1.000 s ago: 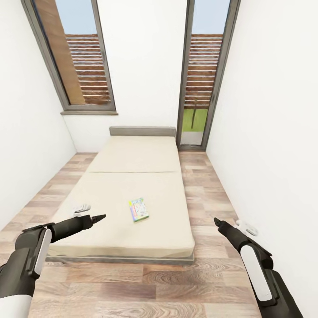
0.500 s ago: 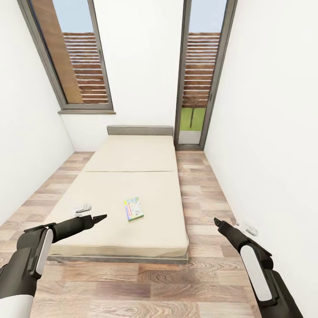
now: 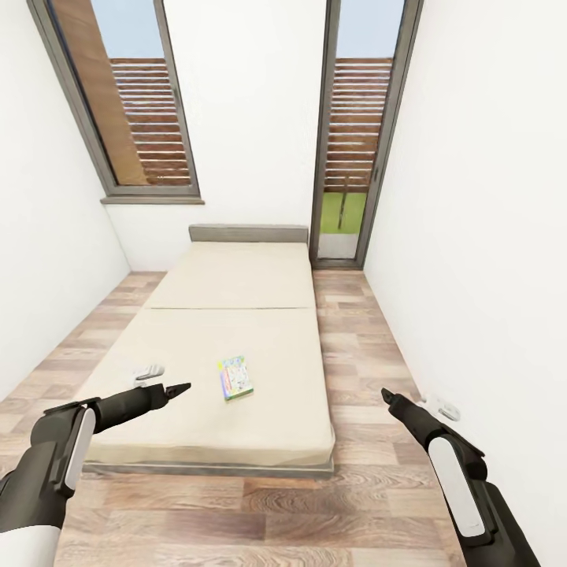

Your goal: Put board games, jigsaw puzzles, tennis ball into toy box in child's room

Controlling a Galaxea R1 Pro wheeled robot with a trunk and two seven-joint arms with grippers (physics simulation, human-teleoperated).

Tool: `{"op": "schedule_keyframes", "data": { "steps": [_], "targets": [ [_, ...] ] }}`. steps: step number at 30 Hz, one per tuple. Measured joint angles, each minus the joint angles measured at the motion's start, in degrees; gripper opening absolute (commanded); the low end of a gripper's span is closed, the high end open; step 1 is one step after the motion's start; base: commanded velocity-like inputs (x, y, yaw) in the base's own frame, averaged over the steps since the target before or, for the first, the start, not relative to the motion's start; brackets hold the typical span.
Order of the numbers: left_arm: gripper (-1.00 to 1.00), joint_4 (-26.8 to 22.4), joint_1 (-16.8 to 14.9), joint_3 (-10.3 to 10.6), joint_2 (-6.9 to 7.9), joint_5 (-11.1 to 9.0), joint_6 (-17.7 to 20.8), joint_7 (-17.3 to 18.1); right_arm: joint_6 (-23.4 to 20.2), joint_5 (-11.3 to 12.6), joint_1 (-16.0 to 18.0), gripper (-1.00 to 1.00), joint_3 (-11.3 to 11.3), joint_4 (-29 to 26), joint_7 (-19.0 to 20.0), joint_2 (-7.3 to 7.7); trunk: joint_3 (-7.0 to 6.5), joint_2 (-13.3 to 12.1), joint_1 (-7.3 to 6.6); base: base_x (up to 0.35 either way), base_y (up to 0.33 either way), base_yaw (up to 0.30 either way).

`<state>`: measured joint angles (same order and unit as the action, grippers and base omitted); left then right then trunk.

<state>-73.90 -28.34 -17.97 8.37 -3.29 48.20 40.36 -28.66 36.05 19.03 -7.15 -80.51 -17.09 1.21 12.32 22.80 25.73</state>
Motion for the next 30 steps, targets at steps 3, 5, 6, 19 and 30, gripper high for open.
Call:
{"op": "schedule_keyframes", "data": {
  "steps": [3,5,6,19,30],
  "targets": [
    [1.00,0.0,0.0,0.0,-0.13,0.0,0.0,0.0,0.0,0.0,0.0,1.00,0.0,0.0,0.0,0.00,0.00,0.0,0.01,0.086,-0.045,0.000],
    [1.00,0.0,0.0,0.0,-0.15,0.0,0.0,0.0,0.0,0.0,0.0,1.00,0.0,0.0,0.0,0.00,0.00,0.0,0.01,0.044,-0.023,0.000],
    [1.00,0.0,0.0,0.0,-0.16,0.0,0.0,0.1,0.0,0.0,0.0,1.00,0.0,0.0,0.0,0.00,0.00,0.0,0.01,0.025,-0.013,0.000],
    [1.00,0.0,0.0,0.0,-0.64,0.1,0.0,-0.2,1.1,0.0,0.0,1.00,0.1,0.1,0.0,-0.07,0.00,0.0,0.01,0.066,-0.101,0.000],
    [1.00,0.0,0.0,-0.1,-0.71,0.1,0.0,-0.1,5.0,0.0,0.0,1.00,0.2,1.3,0.0,0.08,0.00,0.0,0.02,0.013,-0.020,0.000]
  ]
}}
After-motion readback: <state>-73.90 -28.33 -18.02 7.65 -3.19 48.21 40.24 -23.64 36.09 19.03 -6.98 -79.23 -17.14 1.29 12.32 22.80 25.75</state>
